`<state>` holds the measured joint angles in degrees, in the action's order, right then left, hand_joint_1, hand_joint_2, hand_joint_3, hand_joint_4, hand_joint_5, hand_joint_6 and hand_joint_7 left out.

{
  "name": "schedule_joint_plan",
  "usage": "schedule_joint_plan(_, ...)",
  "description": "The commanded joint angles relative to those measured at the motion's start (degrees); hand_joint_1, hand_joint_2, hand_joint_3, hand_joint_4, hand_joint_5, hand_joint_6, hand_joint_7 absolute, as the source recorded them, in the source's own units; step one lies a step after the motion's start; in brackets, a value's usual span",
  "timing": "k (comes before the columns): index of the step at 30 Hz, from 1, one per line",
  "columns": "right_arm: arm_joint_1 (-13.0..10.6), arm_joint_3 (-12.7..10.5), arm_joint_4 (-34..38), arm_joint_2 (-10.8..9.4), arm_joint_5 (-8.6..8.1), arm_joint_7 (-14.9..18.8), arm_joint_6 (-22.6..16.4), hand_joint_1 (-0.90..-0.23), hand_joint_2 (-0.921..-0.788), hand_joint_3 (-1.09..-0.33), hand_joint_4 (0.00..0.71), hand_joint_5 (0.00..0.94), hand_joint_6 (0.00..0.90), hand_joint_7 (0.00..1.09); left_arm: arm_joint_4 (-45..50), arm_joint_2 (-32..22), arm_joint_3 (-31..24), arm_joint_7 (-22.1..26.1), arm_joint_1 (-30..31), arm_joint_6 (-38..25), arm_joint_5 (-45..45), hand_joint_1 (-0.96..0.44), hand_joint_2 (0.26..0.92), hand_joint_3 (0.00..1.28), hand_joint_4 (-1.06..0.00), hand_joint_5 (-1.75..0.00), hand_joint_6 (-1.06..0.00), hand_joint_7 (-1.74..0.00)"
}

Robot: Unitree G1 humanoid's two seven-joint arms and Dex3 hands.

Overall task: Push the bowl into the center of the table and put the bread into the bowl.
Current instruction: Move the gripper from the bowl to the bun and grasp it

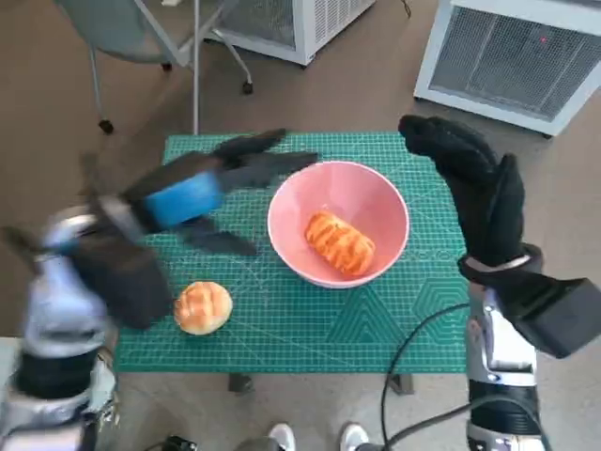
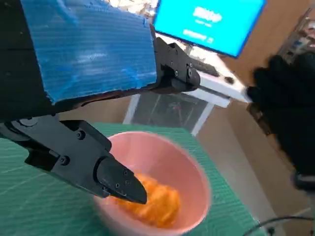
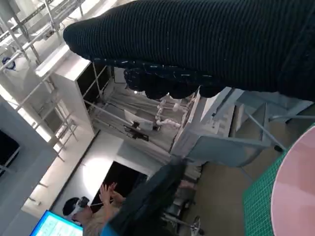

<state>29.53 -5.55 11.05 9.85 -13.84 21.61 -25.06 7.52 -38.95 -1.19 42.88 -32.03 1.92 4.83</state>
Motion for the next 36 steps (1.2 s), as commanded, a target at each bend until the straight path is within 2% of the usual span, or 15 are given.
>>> schedule_joint_plan(1, -1.6, 0.2, 0.3, -0.5, -0.17, 0.1, 0.6, -0.708, -0.921, -0.684, 0.102, 0.003, -0.001, 0.48, 3.7, -6.4, -4.5, 3.5, 5.8, -1.6, -2.3, -0.3, 0.743, 0.0, -0.02, 0.0, -0.26, 0.0)
schedule_joint_plan(8, -1.3, 0.2, 0.7, -0.4, -0.21, 0.3, 0.5, -0.705, -0.921, -0.684, 0.099, 0.001, -0.001, 0.48, 5.9, -13.4, -8.4, 9.0, 11.6, -4.8, -5.2, -0.31, 0.739, 0.0, -0.03, 0.0, -0.26, 0.0)
schedule_joint_plan(13, -0.9, 0.3, 1.3, -0.6, -0.24, 0.3, 0.5, -0.704, -0.921, -0.684, 0.098, 0.001, -0.001, 0.48, 2.2, -14.2, -10.5, 13.5, 14.5, -1.8, -11.1, -0.27, 0.741, 0.0, -0.04, -0.01, -0.26, 0.0)
schedule_joint_plan(19, -0.7, 0.4, 1.8, -1.0, -0.64, 0.8, 0.5, -0.703, -0.921, -0.684, 0.098, 0.0, -0.001, 0.48, 1.3, -15.8, -10.4, 15.7, 17.5, -0.4, -12.4, -0.23, 0.744, 0.0, -0.05, 0.0, -0.26, 0.0)
schedule_joint_plan(26, -0.4, 0.5, 2.3, -1.1, -1.13, 1.7, 0.7, -0.693, -0.921, -0.684, 0.097, 0.0, -0.001, 0.48, 3.5, -16.4, -9.6, 14.9, 21.3, -1.2, -10.6, -0.19, 0.746, 0.0, -0.06, 0.0, -0.26, 0.0)
schedule_joint_plan(36, 0.1, 0.8, 2.8, -1.2, -1.78, 2.5, 1.5, -0.691, -0.921, -0.685, 0.095, 0.0, -0.001, 0.48, 7.5, -13.6, -5.5, 7.3, 25.6, -1.5, -0.8, -0.18, 0.741, 0.0, -0.07, -0.01, -0.27, 0.0)
